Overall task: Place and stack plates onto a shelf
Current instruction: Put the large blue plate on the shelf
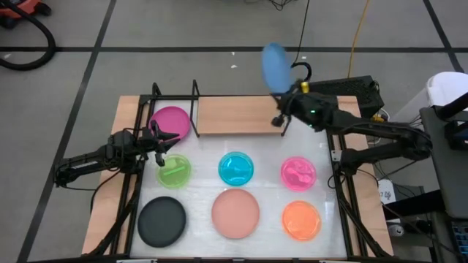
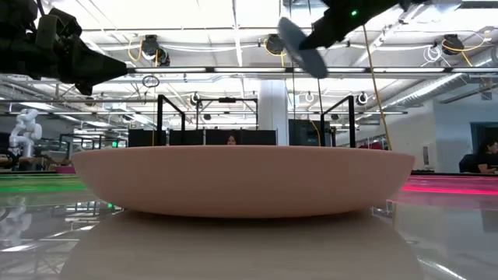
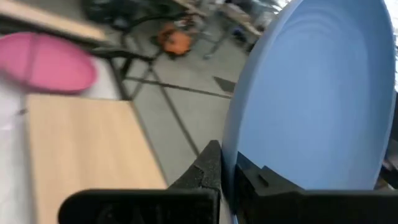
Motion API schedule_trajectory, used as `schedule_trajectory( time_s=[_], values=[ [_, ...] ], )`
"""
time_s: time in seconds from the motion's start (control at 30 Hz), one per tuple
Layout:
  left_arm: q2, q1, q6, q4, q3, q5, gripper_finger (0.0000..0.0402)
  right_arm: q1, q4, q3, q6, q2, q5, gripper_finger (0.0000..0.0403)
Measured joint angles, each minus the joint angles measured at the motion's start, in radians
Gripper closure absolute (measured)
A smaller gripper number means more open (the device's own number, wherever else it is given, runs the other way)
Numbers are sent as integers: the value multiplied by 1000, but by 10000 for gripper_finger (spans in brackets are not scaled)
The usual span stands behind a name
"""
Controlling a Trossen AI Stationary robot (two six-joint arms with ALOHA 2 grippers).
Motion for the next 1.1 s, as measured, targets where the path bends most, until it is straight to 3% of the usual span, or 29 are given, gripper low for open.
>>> schedule_trajectory(
  time_s=[0.13, 0.6, 1.1],
  values=[
    [0, 0, 0, 1, 0, 0, 309, 18, -14, 1, -53, 98, -107, 403],
    [0, 0, 0, 0, 0, 0, 309, 23, -160, 1, -82, 395, -107, 403],
    [0, 0, 0, 0, 0, 0, 309, 23, -234, 1, -46, 454, -109, 391]
  ],
)
